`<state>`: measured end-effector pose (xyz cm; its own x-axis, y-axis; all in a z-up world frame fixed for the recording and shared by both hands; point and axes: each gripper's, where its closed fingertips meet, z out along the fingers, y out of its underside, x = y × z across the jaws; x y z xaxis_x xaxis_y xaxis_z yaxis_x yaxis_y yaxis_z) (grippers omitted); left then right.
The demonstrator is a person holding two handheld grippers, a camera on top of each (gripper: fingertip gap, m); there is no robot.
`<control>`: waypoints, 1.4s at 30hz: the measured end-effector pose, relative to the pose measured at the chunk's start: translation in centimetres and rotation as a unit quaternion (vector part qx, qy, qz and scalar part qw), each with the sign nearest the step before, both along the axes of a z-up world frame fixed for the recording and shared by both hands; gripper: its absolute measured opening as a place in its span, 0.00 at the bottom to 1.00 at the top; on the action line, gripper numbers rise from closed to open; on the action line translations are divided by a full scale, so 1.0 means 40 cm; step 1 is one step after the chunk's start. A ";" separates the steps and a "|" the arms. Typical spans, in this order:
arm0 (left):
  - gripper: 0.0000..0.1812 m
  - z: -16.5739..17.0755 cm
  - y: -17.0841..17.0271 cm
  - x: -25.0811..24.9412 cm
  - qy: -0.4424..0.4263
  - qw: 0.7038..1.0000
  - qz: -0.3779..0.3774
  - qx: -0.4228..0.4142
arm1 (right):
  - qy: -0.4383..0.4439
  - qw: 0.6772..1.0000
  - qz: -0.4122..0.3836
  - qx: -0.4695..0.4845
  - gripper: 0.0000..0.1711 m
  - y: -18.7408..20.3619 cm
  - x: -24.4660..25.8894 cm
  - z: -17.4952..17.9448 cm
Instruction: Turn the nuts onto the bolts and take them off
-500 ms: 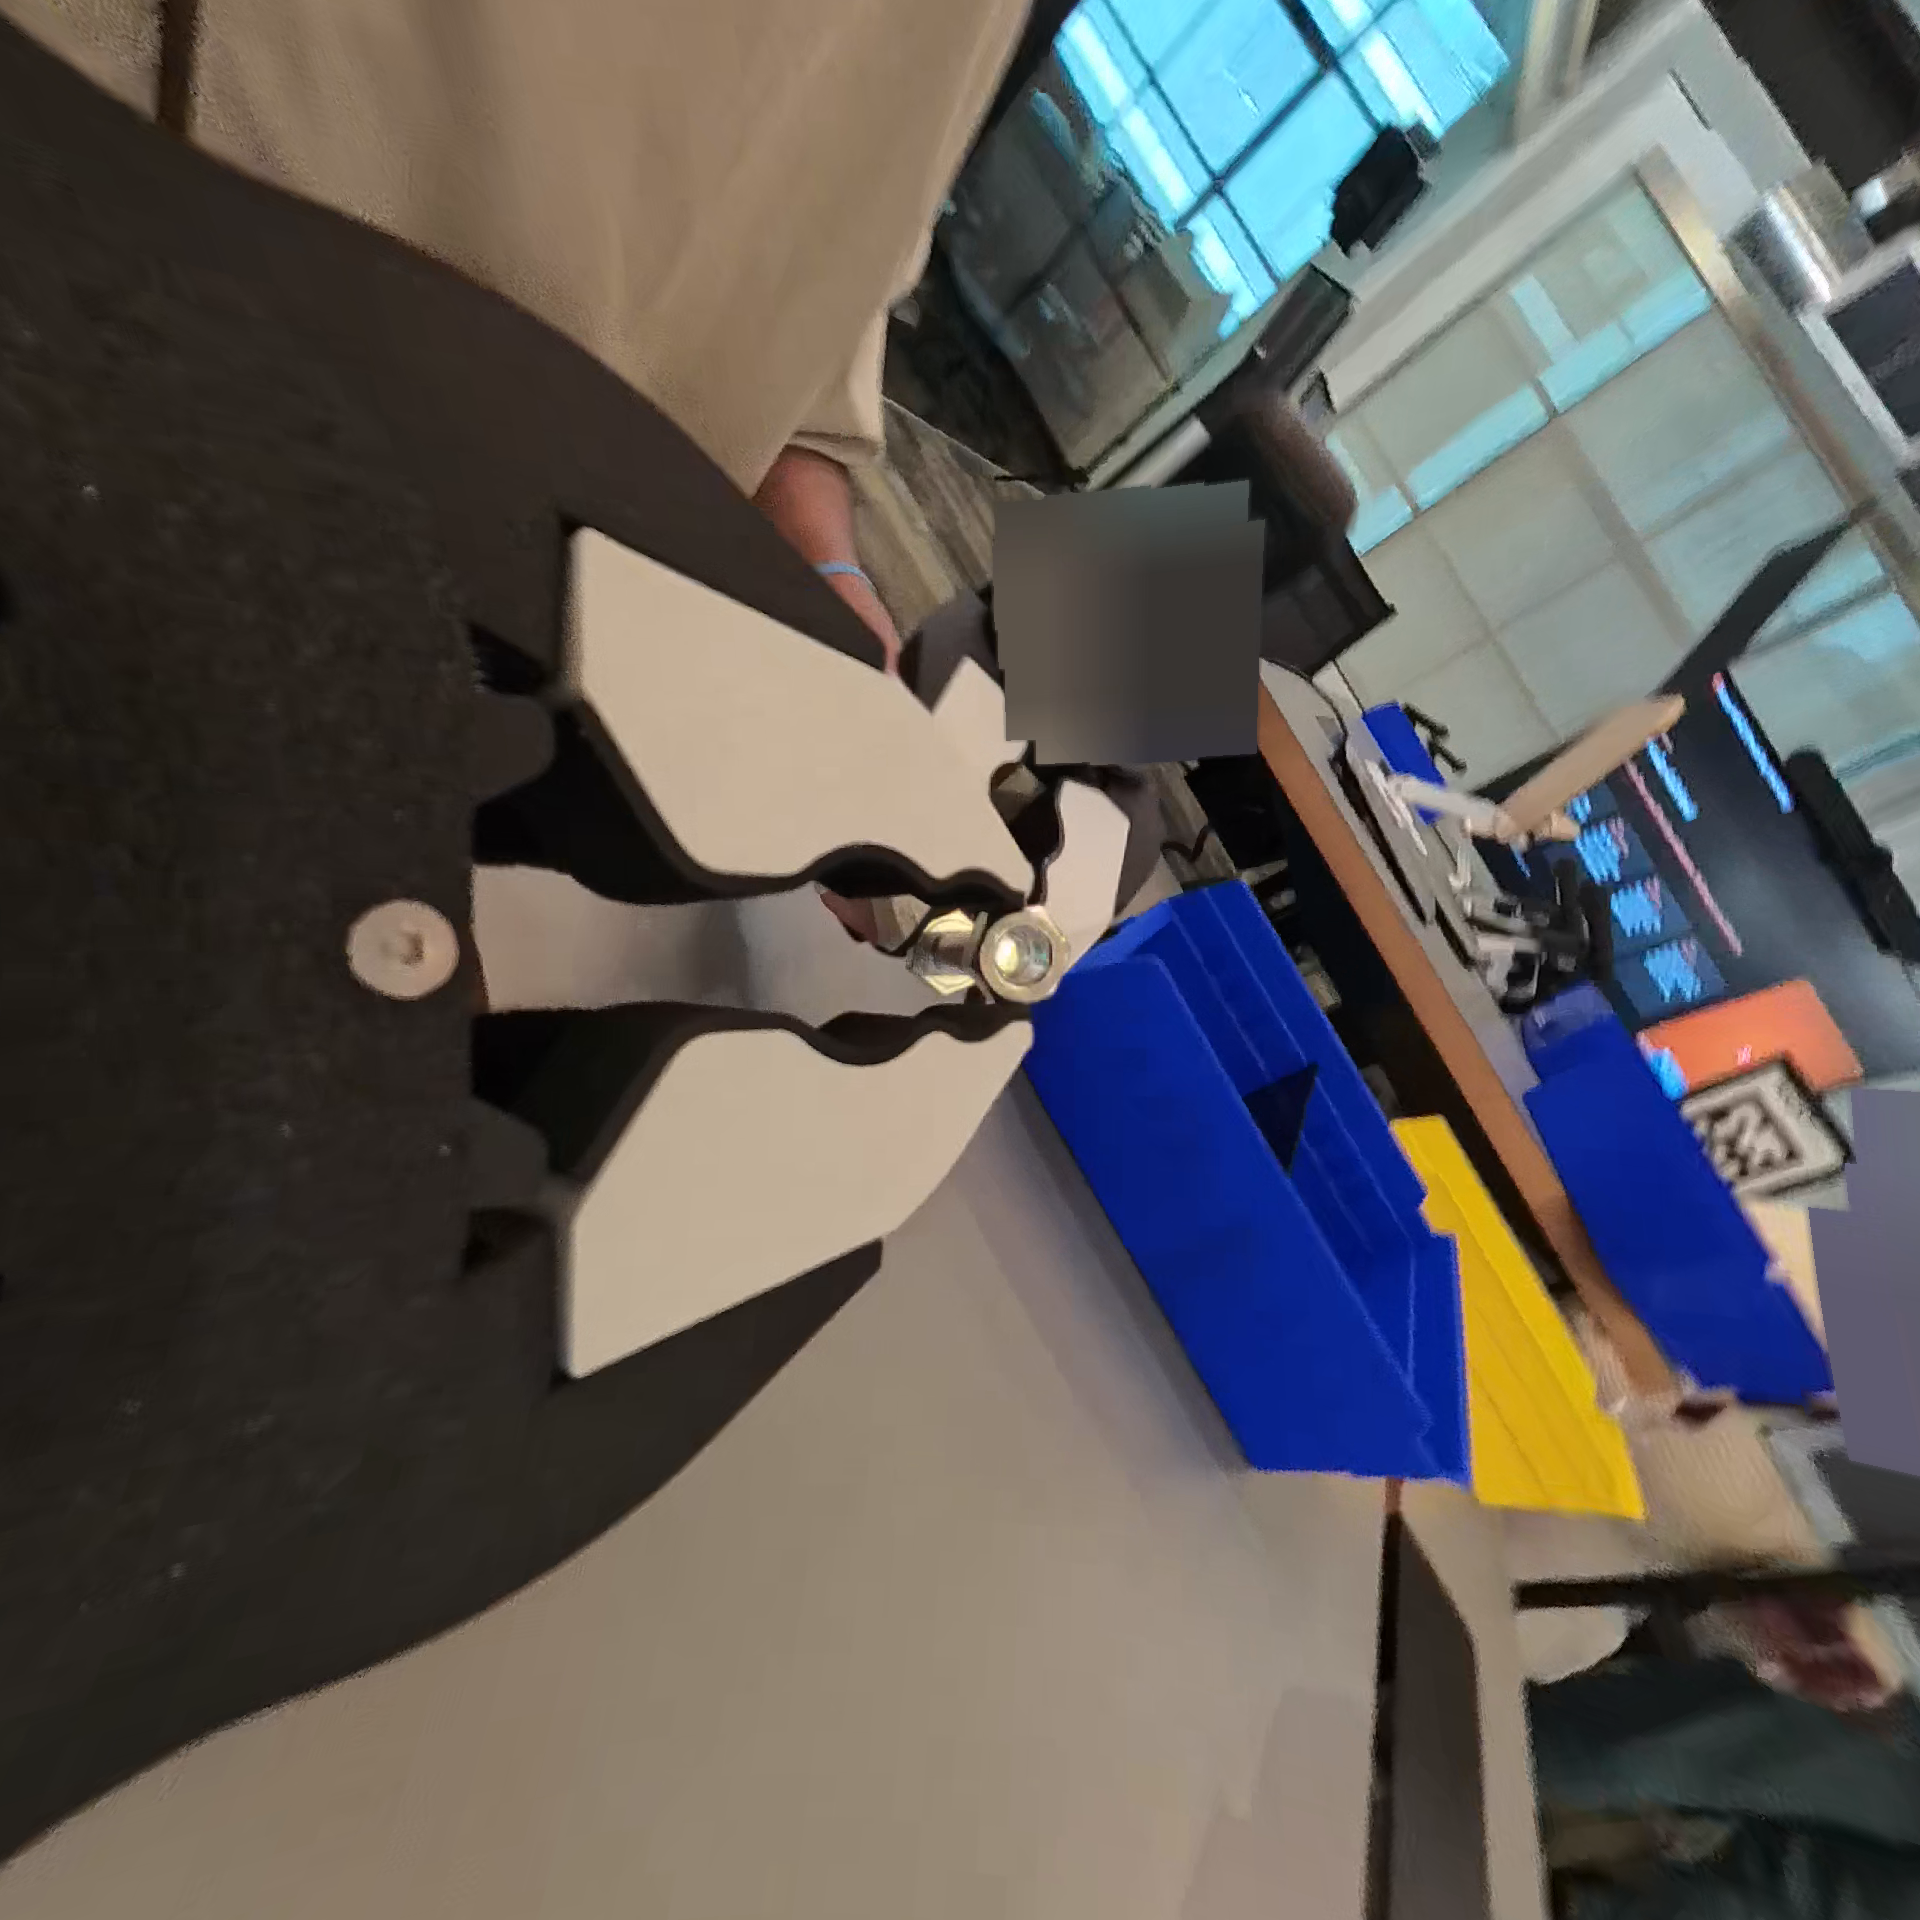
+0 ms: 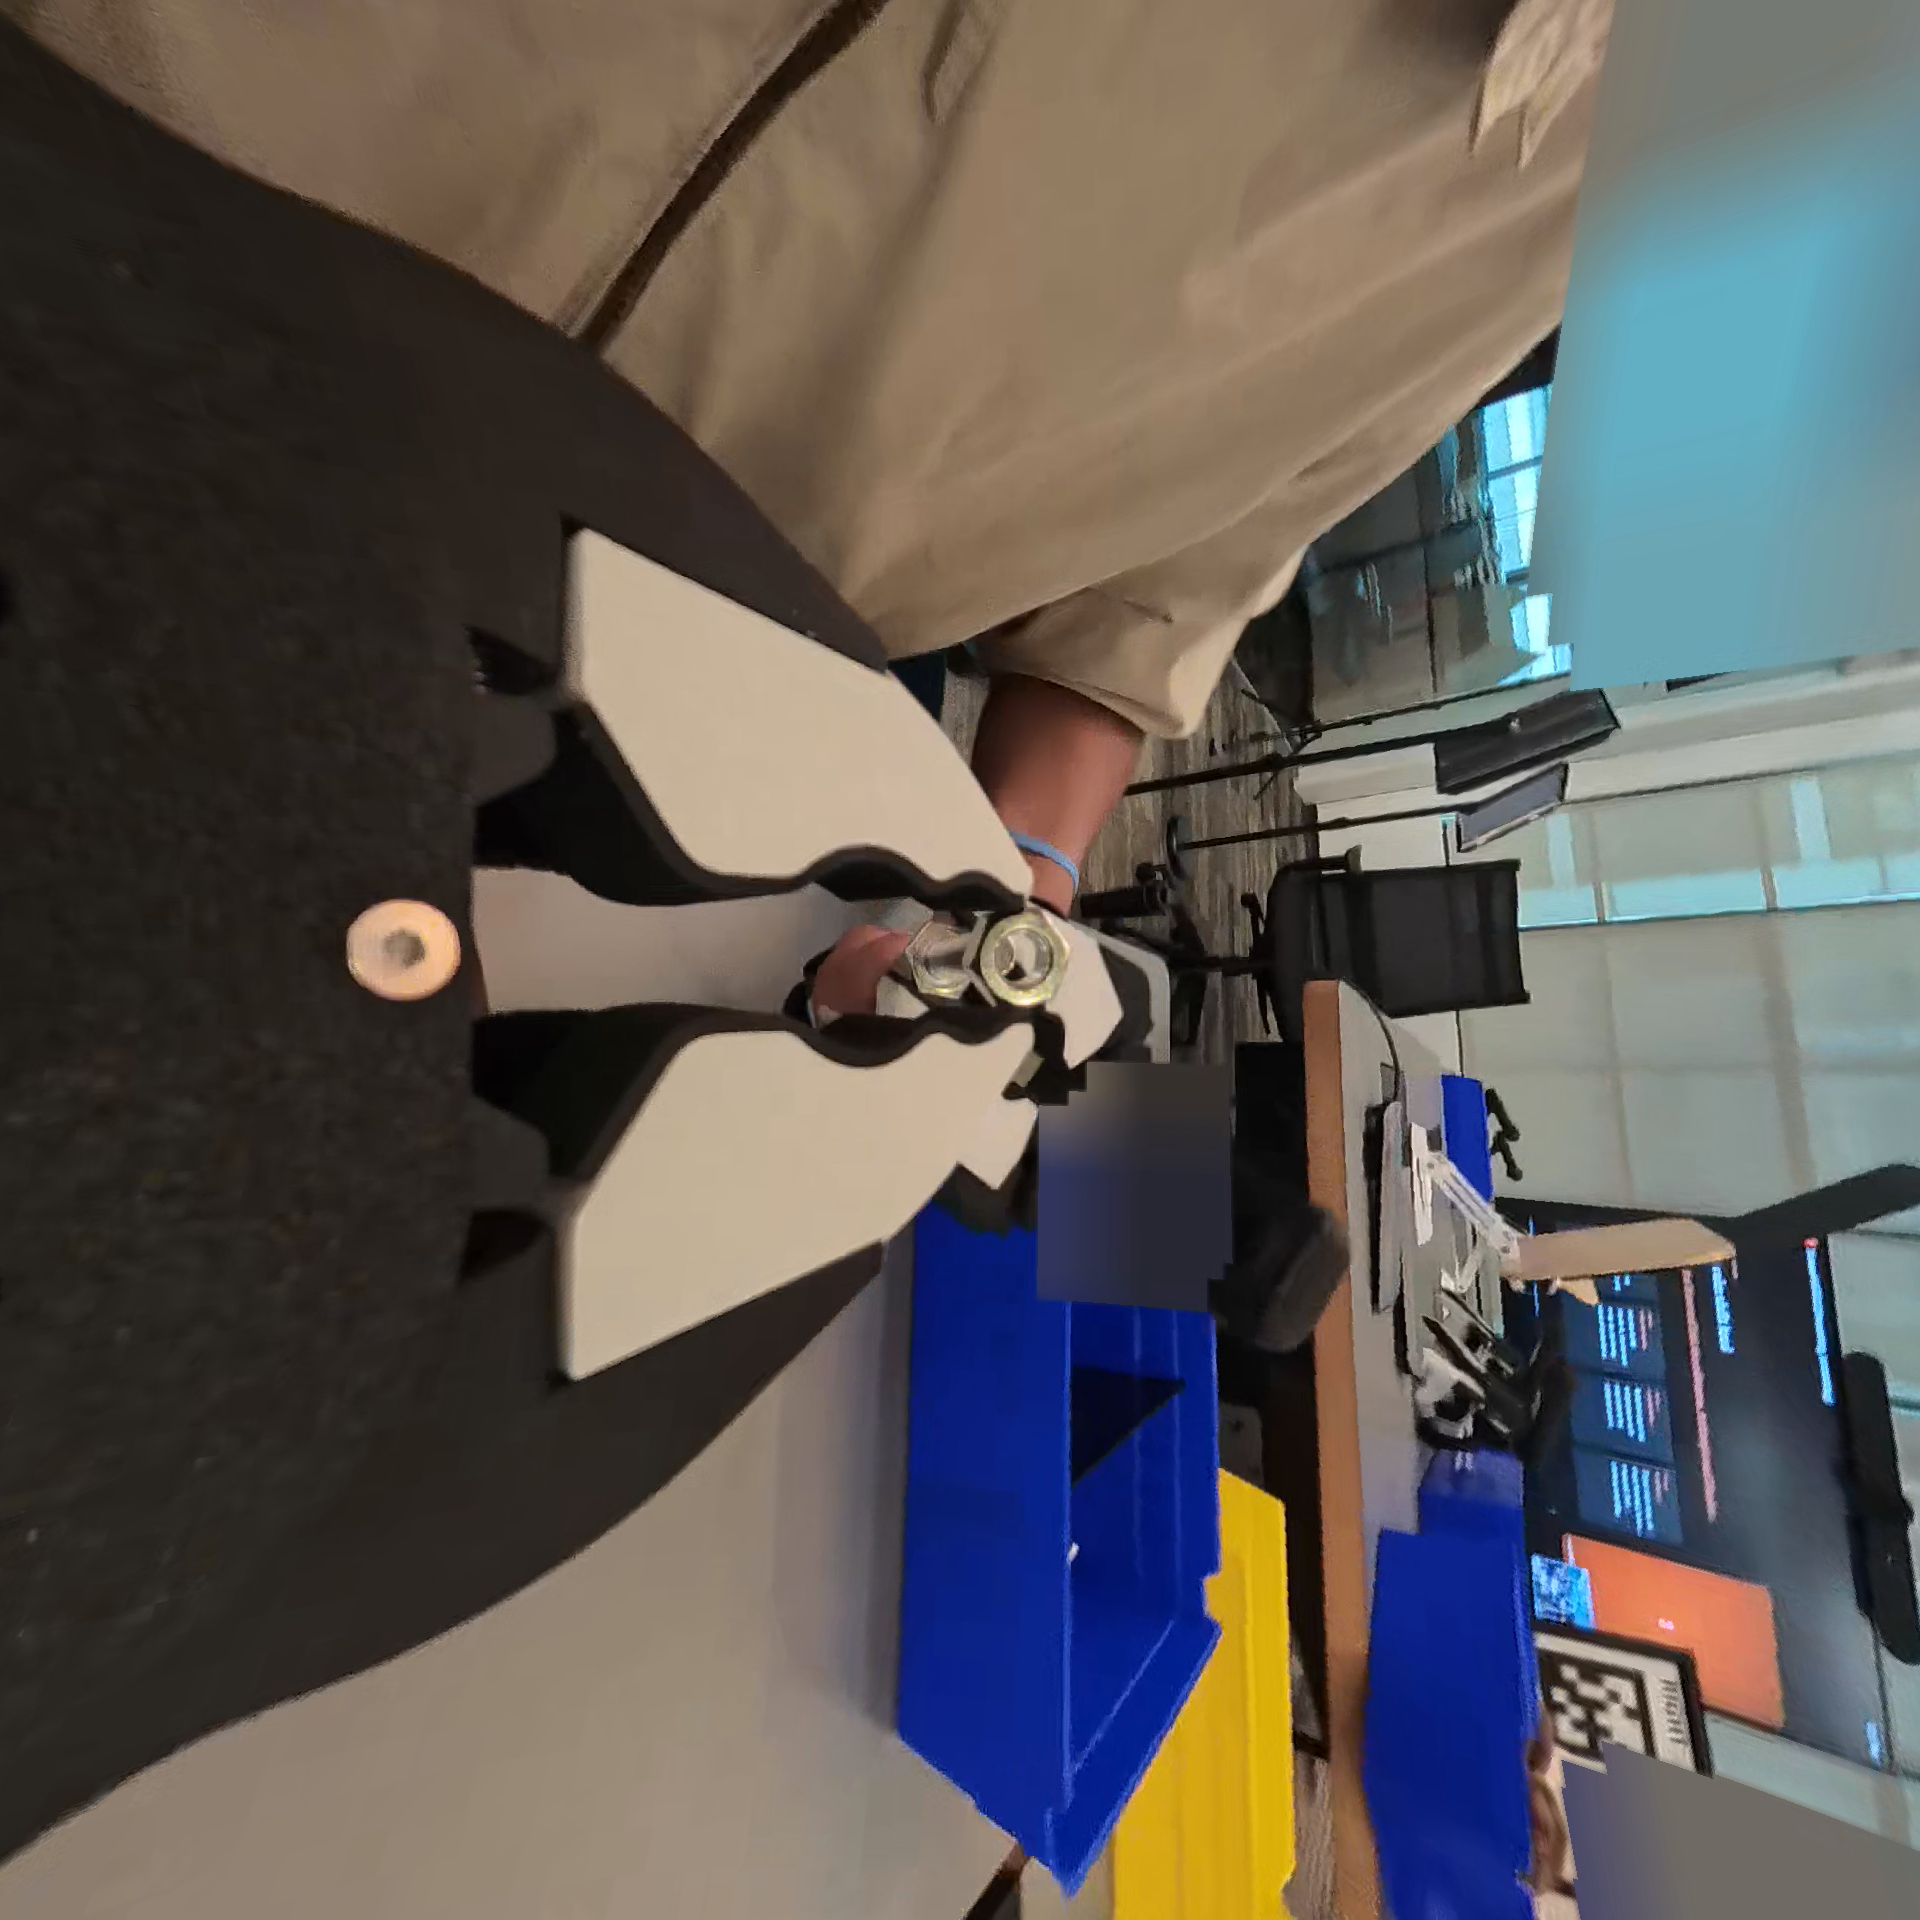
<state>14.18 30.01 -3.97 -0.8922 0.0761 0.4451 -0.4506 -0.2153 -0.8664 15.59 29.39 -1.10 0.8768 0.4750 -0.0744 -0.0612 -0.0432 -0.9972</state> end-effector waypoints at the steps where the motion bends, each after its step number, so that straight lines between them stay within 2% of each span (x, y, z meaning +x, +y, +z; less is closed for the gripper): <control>1: 0.10 0.005 -0.002 -0.005 0.009 1.000 -0.021 -0.009 | -0.011 1.000 0.009 0.003 0.10 -0.004 -0.005 0.005; 8: 0.10 0.029 -0.020 -0.019 0.043 0.991 -0.118 -0.038 | -0.057 0.996 0.062 -0.001 0.10 -0.017 -0.037 0.019; 22: 0.10 0.029 -0.025 -0.023 0.064 0.982 -0.171 -0.056 | -0.080 0.994 0.072 0.005 0.10 -0.022 -0.036 0.008; 34: 0.10 0.040 0.007 0.035 0.086 0.971 -0.188 -0.118 | -0.152 0.988 0.013 0.026 0.10 0.006 0.014 0.015; 42: 0.10 0.030 0.013 0.102 0.045 0.990 -0.124 -0.054 | -0.141 0.989 -0.029 0.019 0.10 0.025 0.089 0.011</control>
<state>18.26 30.54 -2.76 -0.7974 0.3390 0.4993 -0.5755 -0.1781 -0.7982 19.16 30.37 -0.64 0.8857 0.4216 0.1947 0.2190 -0.0095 -0.9757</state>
